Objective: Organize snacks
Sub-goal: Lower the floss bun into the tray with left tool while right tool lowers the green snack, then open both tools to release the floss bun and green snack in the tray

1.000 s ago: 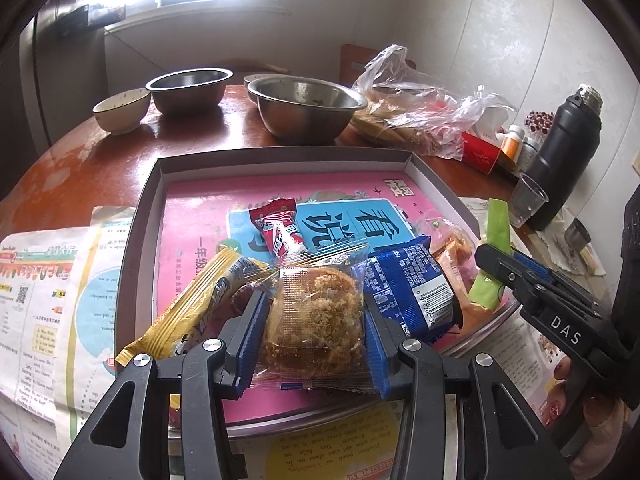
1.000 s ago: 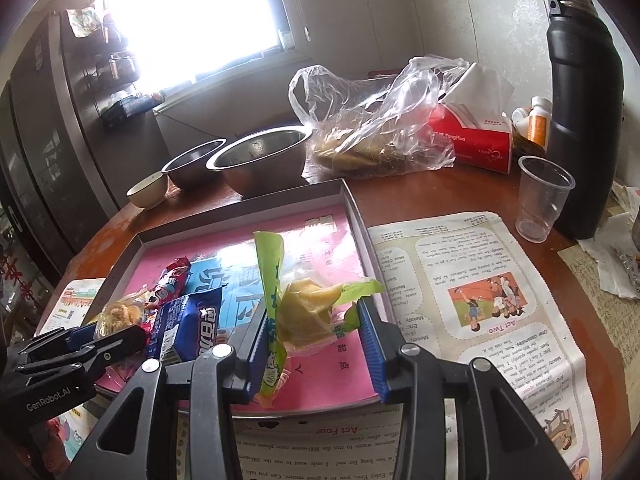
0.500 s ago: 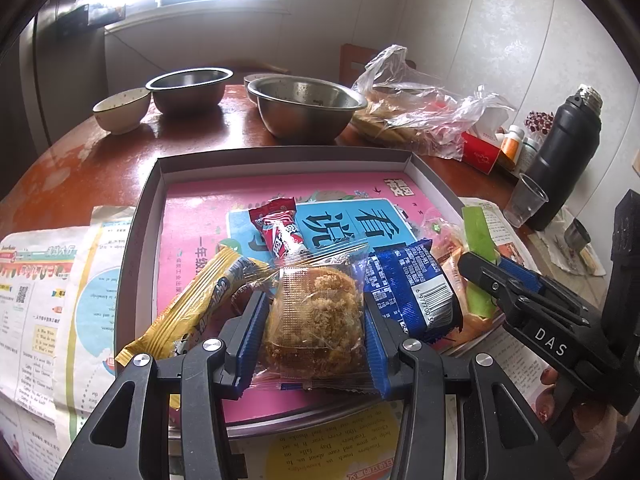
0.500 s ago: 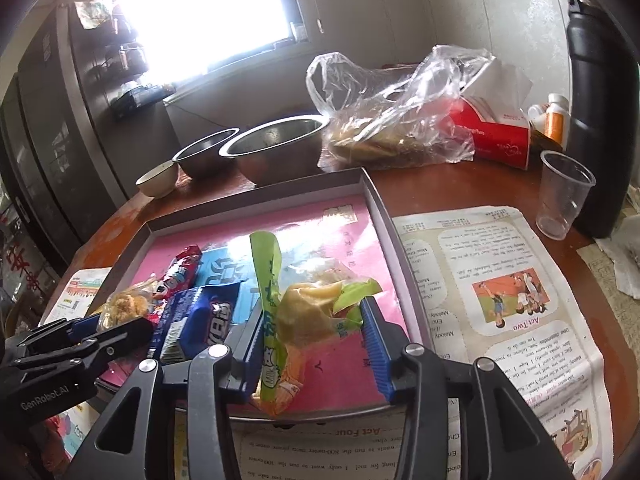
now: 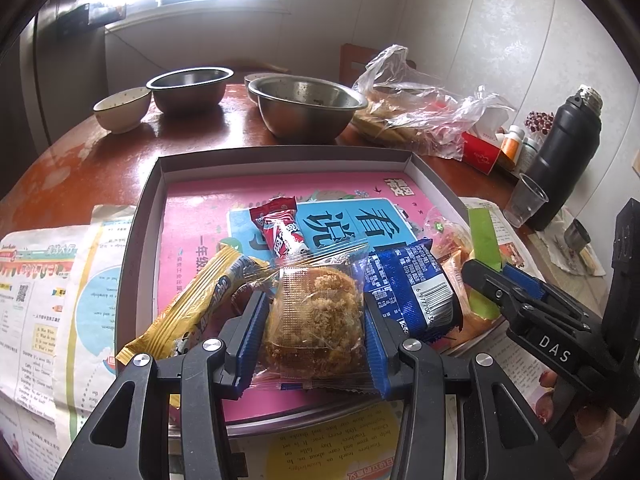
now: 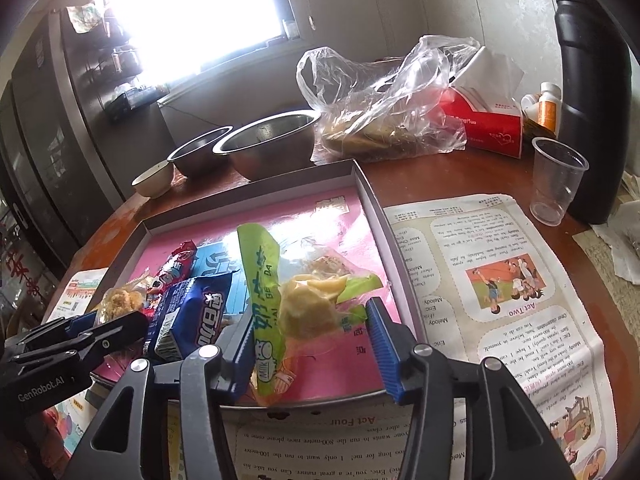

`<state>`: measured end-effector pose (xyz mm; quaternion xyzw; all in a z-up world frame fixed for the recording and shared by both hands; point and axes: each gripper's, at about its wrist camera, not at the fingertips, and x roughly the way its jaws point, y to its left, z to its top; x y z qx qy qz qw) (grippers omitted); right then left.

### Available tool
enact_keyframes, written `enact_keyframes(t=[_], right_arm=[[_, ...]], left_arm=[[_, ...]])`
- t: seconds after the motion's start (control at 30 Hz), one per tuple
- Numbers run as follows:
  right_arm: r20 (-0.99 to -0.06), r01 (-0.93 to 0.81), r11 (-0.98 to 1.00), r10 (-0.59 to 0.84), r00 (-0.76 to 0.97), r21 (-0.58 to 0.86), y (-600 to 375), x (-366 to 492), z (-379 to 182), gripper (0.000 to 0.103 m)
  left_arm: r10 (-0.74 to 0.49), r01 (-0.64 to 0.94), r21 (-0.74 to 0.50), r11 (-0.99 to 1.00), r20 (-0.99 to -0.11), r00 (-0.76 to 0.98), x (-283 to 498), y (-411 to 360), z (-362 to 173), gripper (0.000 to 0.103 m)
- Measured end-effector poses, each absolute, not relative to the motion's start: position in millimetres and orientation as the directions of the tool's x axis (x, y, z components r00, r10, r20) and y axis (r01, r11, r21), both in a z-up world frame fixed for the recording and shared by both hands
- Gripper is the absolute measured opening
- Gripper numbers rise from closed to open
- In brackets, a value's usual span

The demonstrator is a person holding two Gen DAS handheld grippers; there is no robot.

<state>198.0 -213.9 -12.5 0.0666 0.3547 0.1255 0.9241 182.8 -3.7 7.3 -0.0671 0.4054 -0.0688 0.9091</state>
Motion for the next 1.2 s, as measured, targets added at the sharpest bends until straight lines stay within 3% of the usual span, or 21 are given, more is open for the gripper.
enact_keyframes(t=[0.27,0.8,1.2], right_arm=[[-0.64,-0.165,0.962,0.267,0.721,0.216,-220.3,198.0,-11.5,0.053],[-0.617,-0.197,0.958,0.284,0.734,0.207,-214.2,193.9,-4.9,0.078],[-0.612,-0.194,0.958,0.285,0.737,0.213,-219.1,186.2,-2.5,0.078]], left_arm=[[-0.179,0.07,-0.177,0.982,-0.728,0.662,182.9,-4.0,7.5,0.047],[-0.178,0.071,-0.175,0.982,-0.729,0.662,183.3,-3.7,7.8,0.048],[-0.164,0.06,-0.166,0.984,-0.73,0.663,182.8,-1.4,7.1,0.049]])
